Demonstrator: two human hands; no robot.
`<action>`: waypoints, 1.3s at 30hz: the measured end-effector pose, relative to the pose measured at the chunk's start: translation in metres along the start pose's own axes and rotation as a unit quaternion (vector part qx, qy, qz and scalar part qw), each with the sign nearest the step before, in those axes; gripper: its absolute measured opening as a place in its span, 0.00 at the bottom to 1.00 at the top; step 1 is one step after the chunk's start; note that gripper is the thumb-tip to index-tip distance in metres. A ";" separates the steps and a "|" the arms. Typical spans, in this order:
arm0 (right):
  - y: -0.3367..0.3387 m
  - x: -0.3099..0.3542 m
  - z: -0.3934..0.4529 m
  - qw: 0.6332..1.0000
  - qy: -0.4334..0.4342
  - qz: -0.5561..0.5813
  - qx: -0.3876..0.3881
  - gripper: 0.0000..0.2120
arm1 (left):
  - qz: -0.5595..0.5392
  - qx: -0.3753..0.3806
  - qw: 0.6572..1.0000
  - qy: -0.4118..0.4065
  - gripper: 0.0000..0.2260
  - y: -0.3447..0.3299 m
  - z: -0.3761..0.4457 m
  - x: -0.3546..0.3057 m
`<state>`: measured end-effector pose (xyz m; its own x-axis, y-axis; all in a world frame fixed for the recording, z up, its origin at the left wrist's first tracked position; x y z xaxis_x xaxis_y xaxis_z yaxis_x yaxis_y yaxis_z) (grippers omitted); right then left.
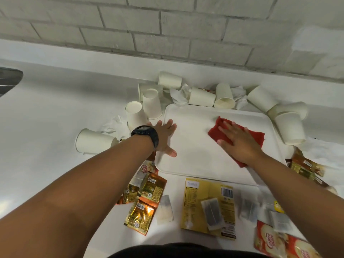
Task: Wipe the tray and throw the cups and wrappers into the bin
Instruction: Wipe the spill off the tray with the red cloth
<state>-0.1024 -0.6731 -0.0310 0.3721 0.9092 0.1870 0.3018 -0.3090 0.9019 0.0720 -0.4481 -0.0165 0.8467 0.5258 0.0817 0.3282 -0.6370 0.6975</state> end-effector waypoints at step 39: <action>-0.002 -0.028 -0.023 0.956 -0.273 0.102 -0.045 0.30 | -0.096 -0.021 0.995 0.009 0.56 0.013 0.006 -0.106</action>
<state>-0.1332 -0.6913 -0.0287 0.8250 0.5436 0.1543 0.1064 -0.4177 0.9023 -0.0114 -0.5156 -0.0198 0.7626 0.6453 -0.0437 0.4651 -0.5001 0.7305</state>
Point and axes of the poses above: each hand's wrist, its own z-axis towards the middle knuckle, its own y-axis out of the back of the hand, x = y × z, the point moved 2 cm from there along z, towards the middle knuckle, and after that the axes turned 14 degrees about x, right-handed, at the moved point
